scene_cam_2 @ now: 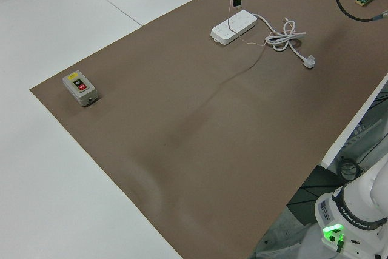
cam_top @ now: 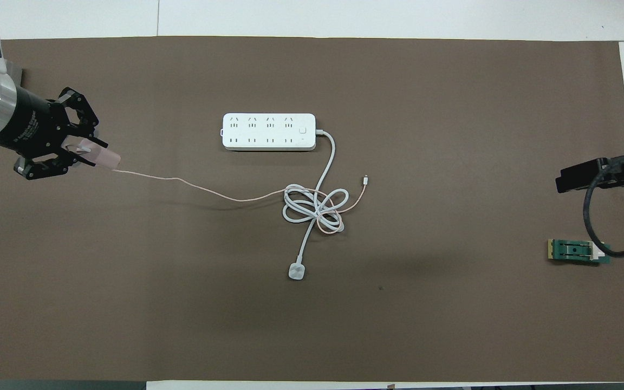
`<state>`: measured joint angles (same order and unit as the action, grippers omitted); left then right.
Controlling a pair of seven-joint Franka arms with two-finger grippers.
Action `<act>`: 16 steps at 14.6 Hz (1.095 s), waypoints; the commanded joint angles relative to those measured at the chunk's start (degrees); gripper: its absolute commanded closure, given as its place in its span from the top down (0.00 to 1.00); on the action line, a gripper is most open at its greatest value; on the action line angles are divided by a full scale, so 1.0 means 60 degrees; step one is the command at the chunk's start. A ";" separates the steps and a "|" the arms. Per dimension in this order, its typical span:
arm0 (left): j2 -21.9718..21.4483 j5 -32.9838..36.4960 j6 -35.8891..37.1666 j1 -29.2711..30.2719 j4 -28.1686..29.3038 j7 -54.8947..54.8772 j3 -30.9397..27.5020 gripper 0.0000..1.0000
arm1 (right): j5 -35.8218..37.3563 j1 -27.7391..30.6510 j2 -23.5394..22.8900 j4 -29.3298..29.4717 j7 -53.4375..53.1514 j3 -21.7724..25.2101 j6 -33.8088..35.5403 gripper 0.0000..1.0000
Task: Plug charger into power strip
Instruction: 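Carry the pink plug with the left gripper to the power strip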
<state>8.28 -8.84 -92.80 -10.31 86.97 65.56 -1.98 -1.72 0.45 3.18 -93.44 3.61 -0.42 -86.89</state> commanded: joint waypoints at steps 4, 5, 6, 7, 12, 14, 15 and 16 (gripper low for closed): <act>0.1050 0.0944 -0.1187 -0.1004 -0.0198 0.4331 -0.0080 0.00 | 0.0360 0.0189 0.0070 -0.0174 -0.0162 -0.0121 -0.0152 1.00; 0.1284 0.1120 -0.1217 -0.1136 -0.0314 0.4990 -0.0066 0.00 | 0.0360 0.0189 0.0084 -0.0174 -0.0177 -0.0120 -0.0122 1.00; 0.1489 0.1223 -0.1232 -0.1282 -0.0417 0.5519 -0.0080 0.00 | 0.0360 0.0189 0.0099 -0.0174 -0.0177 -0.0120 -0.0079 1.00; 0.1738 0.1326 -0.1275 -0.1429 -0.0563 0.6017 -0.0080 0.00 | 0.0360 0.0189 0.0099 -0.0174 -0.0177 -0.0135 -0.0035 1.00; 0.2530 0.1371 -0.2081 -0.1912 -0.0842 0.7120 -0.0080 0.00 | 0.0390 0.0218 0.0085 -0.0130 -0.0192 -0.0120 0.0054 1.00; 0.2953 0.1385 -0.2329 -0.2190 -0.0929 0.7165 -0.0095 0.00 | 0.0492 0.0247 0.0085 -0.0130 -0.0192 -0.0120 0.0039 1.00; 0.3173 0.1400 -0.2345 -0.2352 -0.1090 0.7165 -0.0095 0.00 | 0.0492 0.0233 0.0085 -0.0130 -0.0192 -0.0120 0.0039 1.00; 0.3437 0.1386 -0.2345 -0.2368 -0.1280 0.7165 -0.0095 0.00 | 0.0492 0.0233 0.0085 -0.0145 -0.0206 -0.0120 0.0039 1.00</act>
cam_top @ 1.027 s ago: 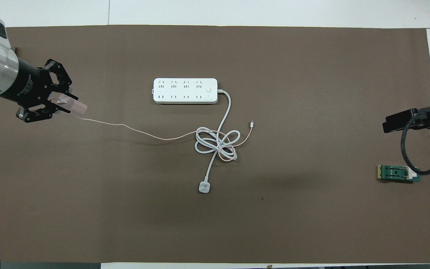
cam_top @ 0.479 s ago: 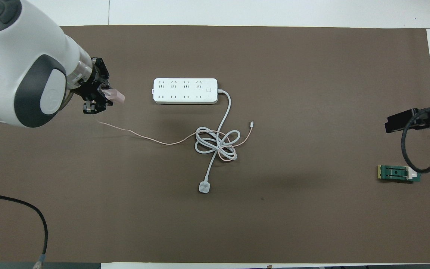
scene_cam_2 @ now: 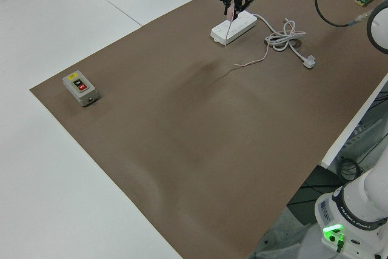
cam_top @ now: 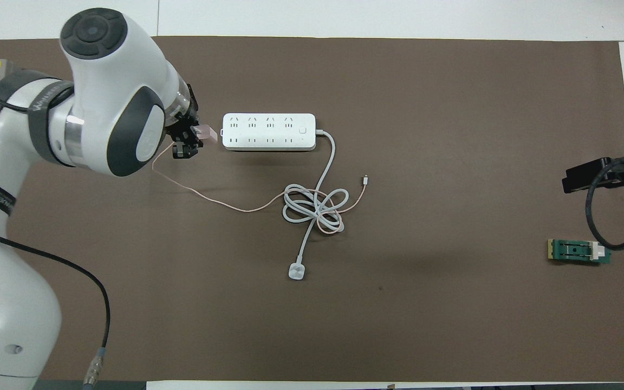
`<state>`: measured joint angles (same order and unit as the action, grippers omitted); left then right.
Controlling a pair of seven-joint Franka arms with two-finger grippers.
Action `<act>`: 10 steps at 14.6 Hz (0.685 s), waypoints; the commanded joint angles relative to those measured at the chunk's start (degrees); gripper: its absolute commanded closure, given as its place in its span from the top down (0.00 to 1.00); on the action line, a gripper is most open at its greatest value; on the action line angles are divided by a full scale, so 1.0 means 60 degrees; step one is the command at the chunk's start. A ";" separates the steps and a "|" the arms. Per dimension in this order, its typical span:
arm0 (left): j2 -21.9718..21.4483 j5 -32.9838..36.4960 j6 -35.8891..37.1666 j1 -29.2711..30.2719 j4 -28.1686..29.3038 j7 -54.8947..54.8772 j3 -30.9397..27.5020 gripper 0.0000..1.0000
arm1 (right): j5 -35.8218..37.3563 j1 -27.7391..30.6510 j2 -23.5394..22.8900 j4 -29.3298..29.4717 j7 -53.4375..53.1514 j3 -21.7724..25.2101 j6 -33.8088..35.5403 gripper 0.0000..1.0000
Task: Plug charger into power strip
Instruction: 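Carry the pink plug with the left gripper to the power strip, then push the pink plug into the power strip socket with the left gripper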
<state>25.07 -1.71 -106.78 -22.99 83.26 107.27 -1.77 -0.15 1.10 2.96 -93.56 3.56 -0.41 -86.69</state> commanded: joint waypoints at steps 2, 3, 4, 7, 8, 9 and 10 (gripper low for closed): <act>0.1108 0.0197 -0.0104 -0.0474 -0.0970 0.0170 -0.0145 0.00 | 0.0230 0.0125 0.0122 -0.0110 -0.0226 -0.0122 0.0020 1.00; 0.1343 0.0197 -0.0177 -0.0504 -0.1088 0.0082 -0.0145 0.00 | 0.0230 0.0139 0.0122 -0.0110 -0.0227 -0.0122 0.0020 1.00; 0.1388 0.0211 -0.0236 -0.0504 -0.1089 0.0009 -0.0131 0.00 | 0.0230 0.0139 0.0122 -0.0110 -0.0212 -0.0122 0.0020 1.00; 0.1521 0.0489 -0.0280 -0.0475 -0.1074 -0.0168 -0.0131 0.00 | 0.0230 0.0154 0.0136 -0.0110 -0.0227 -0.0122 0.0020 1.00; 0.1564 0.0562 -0.0295 -0.0432 -0.1060 -0.0168 -0.0131 0.00 | 0.0230 0.0154 0.0136 -0.0124 -0.0227 -0.0122 0.0049 1.00; 0.1724 0.0621 -0.0382 -0.0417 -0.1074 -0.0182 -0.0160 0.00 | 0.0230 0.0168 0.0122 -0.0110 -0.0198 -0.0122 0.0050 1.00; 0.1798 0.0621 -0.0499 -0.0416 -0.1074 -0.0182 -0.0174 0.00 | 0.0230 0.0212 0.0136 -0.0110 -0.0197 -0.0122 0.0050 1.00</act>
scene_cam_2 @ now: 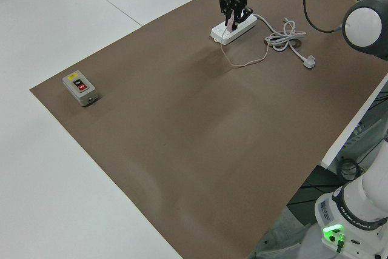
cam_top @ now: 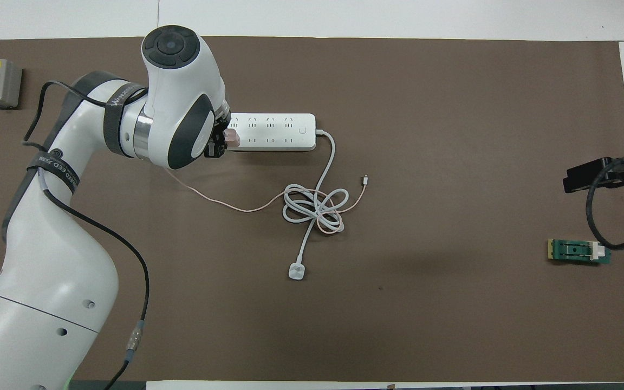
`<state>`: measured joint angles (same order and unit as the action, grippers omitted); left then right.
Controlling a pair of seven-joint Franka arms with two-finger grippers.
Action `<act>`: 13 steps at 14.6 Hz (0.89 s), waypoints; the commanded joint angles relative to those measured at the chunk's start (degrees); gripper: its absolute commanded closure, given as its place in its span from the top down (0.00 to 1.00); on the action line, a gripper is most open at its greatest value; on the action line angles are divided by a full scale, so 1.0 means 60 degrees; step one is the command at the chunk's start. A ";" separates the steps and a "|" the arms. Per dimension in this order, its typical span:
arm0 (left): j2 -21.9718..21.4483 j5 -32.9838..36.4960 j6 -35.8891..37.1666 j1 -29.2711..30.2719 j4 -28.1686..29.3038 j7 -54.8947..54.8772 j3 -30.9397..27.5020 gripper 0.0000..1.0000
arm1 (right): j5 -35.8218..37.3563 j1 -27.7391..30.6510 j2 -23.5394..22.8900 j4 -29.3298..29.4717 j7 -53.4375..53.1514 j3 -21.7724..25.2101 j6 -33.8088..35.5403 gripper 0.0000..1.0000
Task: Plug charger into power strip
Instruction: 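Push the pink plug into the power strip socket with the left gripper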
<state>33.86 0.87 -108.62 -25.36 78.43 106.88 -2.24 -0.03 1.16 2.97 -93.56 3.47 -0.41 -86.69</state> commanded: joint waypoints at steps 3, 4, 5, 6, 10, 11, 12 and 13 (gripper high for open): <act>0.0568 0.0280 -0.0454 -0.0006 -0.0298 -0.0133 -0.0110 0.00 | 0.0210 0.0202 0.0135 -0.0110 -0.0198 -0.0122 0.0006 1.00; 0.0626 0.0280 -0.0688 -0.0006 -0.0298 -0.0090 -0.0124 0.00 | 0.0210 0.0202 0.0135 -0.0110 -0.0198 -0.0122 0.0005 1.00; 0.0685 0.0295 -0.0806 -0.0006 -0.0313 -0.0075 -0.0124 0.00 | 0.0210 0.0202 0.0135 -0.0110 -0.0198 -0.0137 0.0005 1.00; 0.0700 0.0295 -0.0808 -0.0006 -0.0313 -0.0075 -0.0139 0.00 | 0.0210 0.0202 0.0135 -0.0110 -0.0184 -0.0123 0.0005 1.00; 0.0685 0.0280 -0.0677 -0.0006 -0.0445 -0.0075 -0.0125 0.00 | 0.0210 0.0202 0.0135 -0.0110 -0.0183 -0.0122 0.0005 1.00; 0.0671 0.0251 -0.0603 -0.0006 -0.0445 -0.0104 -0.0124 0.00 | 0.0210 0.0217 0.0135 -0.0110 -0.0169 -0.0122 0.0005 1.00; 0.0656 0.0251 -0.0487 -0.0021 -0.0445 -0.0220 -0.0110 0.00 | 0.0210 0.0217 0.0135 -0.0110 -0.0169 -0.0122 0.0020 1.00; 0.0627 0.0237 -0.0398 -0.0021 -0.0445 -0.0279 -0.0110 0.00 | 0.0210 0.0202 0.0135 -0.0110 -0.0183 -0.0122 0.0020 1.00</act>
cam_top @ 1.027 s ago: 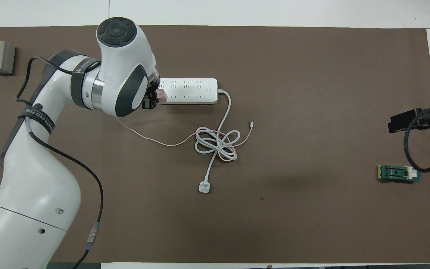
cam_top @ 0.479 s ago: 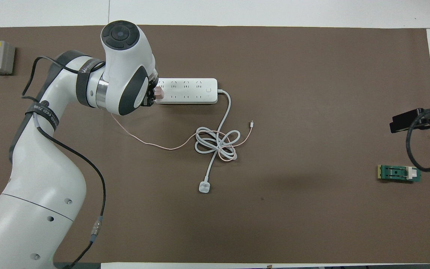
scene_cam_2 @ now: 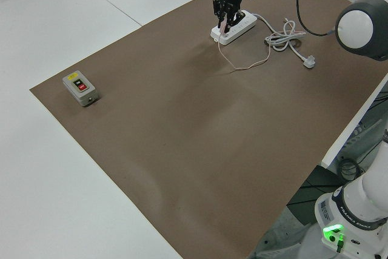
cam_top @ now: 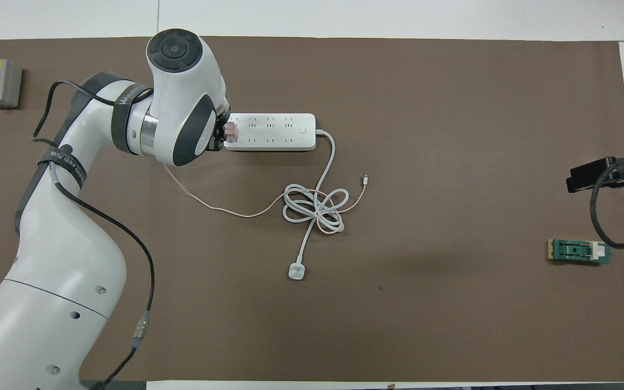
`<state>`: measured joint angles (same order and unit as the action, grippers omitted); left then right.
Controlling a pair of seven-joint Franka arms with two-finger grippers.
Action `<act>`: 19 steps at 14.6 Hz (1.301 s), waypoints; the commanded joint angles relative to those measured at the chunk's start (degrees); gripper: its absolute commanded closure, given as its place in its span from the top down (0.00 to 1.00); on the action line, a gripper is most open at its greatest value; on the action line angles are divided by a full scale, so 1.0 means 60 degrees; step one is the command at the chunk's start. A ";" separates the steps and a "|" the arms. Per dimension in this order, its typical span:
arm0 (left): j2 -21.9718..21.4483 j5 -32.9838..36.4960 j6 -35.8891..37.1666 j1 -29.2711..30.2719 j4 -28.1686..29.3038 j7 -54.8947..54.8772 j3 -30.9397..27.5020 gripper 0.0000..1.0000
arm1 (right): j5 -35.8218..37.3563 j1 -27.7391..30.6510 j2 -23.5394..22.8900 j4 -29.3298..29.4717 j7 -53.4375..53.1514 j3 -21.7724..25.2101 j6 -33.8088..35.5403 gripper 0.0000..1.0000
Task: Plug charger into power strip
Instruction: 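Push the pink plug into the power strip socket with the left gripper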
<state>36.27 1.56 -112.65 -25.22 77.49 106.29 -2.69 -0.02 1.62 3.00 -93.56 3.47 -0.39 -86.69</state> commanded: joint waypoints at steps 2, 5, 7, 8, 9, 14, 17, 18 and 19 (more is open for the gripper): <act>0.0152 0.0092 0.0289 -0.0044 -0.0288 -0.0268 -0.0006 0.00 | 0.0208 0.0126 0.0129 -0.0110 -0.0168 -0.0125 0.0020 1.00; 0.0152 -0.0024 0.0231 -0.0030 -0.0288 -0.0371 0.0009 0.00 | 0.0208 0.0140 0.0129 -0.0124 -0.0168 -0.0125 0.0020 1.00; 0.0152 -0.0083 0.0230 -0.0030 -0.0274 -0.0386 0.0009 0.00 | 0.0223 0.0126 0.0129 -0.0125 -0.0183 -0.0125 0.0020 1.00; 0.0152 -0.0084 0.0230 -0.0030 -0.0274 -0.0386 0.0023 0.00 | 0.0223 0.0140 0.0129 -0.0125 -0.0168 -0.0125 0.0020 1.00; 0.0152 -0.0098 0.0245 -0.0030 -0.0274 -0.0386 0.0023 0.00 | 0.0223 0.0140 0.0129 -0.0125 -0.0154 -0.0125 0.0020 1.00; 0.0137 -0.0215 0.0274 -0.0030 -0.0259 -0.0444 0.0009 0.00 | 0.0223 0.0155 0.0144 -0.0139 -0.0154 -0.0125 0.0049 1.00; 0.0122 -0.0318 0.0289 -0.0030 -0.0259 -0.0576 0.0009 0.00 | 0.0223 0.0155 0.0144 -0.0139 -0.0168 -0.0125 0.0035 1.00; 0.0122 -0.0318 0.0304 -0.0030 -0.0244 -0.0590 0.0009 0.00 | 0.0223 0.0141 0.0130 -0.0139 -0.0168 -0.0125 0.0035 1.00; 0.0137 -0.0318 0.0304 -0.0030 -0.0230 -0.0605 0.0009 0.00 | 0.0223 0.0140 0.0144 -0.0139 -0.0168 -0.0125 0.0035 1.00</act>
<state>36.27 0.68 -112.50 -25.24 77.40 103.94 -2.34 -0.02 1.72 3.00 -93.56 3.47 -0.39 -86.69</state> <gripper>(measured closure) 0.709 0.000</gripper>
